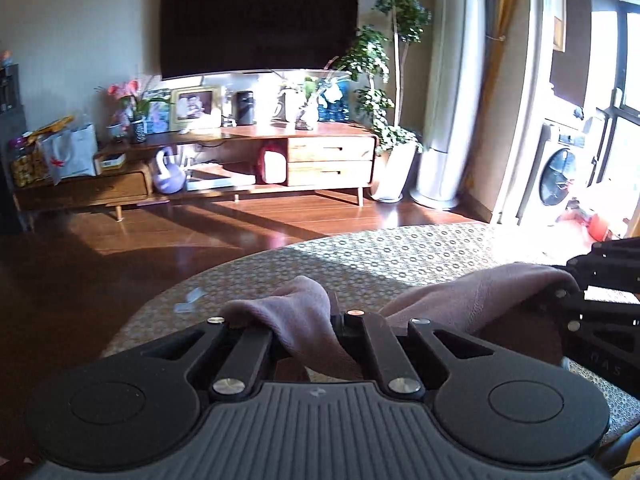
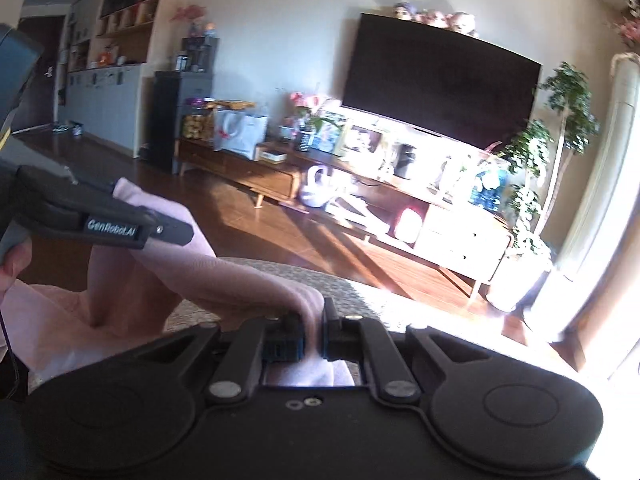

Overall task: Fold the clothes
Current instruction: 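Carry the pink sweatshirt with both grippers and lay it on the bed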

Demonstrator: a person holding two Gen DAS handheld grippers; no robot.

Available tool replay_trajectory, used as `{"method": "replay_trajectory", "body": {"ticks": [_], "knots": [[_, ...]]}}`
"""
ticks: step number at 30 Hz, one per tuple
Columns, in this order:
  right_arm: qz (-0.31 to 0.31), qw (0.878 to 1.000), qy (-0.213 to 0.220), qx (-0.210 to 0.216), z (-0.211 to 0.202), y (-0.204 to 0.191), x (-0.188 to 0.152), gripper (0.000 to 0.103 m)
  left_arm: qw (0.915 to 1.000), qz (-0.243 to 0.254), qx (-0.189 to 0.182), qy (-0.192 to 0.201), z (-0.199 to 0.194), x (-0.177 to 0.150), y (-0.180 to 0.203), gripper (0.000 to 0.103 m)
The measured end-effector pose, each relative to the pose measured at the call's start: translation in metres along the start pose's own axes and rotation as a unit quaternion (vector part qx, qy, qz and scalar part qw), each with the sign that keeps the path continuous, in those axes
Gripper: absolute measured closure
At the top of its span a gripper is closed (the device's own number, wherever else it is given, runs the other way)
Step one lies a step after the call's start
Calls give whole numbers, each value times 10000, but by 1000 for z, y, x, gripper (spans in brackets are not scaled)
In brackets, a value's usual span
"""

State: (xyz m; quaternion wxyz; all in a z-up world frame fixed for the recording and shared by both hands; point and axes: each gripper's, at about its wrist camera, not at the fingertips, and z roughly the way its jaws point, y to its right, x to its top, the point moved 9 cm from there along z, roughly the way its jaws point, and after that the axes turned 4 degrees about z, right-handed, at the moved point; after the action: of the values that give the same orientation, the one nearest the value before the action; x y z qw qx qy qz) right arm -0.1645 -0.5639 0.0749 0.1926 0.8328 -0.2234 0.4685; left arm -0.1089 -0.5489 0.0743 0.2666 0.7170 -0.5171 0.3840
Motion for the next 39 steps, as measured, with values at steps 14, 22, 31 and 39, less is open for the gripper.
{"method": "replay_trajectory", "body": {"ticks": [14, 22, 31, 39], "knots": [[782, 9862, -1441, -222, 68, 108, -163, 0, 9868, 392, -677, -1415, 167, -112, 101, 88], [907, 9814, -1686, -159, 53, 125, -193, 0, 9864, -49, -784, -1443, 169, -122, 86, 35], [1455, 9788, -1432, -136, -20, 172, -201, 0, 9867, -132, -1126, -1162, 120, -123, 79, 25], [1202, 9844, -1278, -145, -51, 180, -190, 0, 9906, -177, -725, -1150, 72, -158, 12, 24]]}}
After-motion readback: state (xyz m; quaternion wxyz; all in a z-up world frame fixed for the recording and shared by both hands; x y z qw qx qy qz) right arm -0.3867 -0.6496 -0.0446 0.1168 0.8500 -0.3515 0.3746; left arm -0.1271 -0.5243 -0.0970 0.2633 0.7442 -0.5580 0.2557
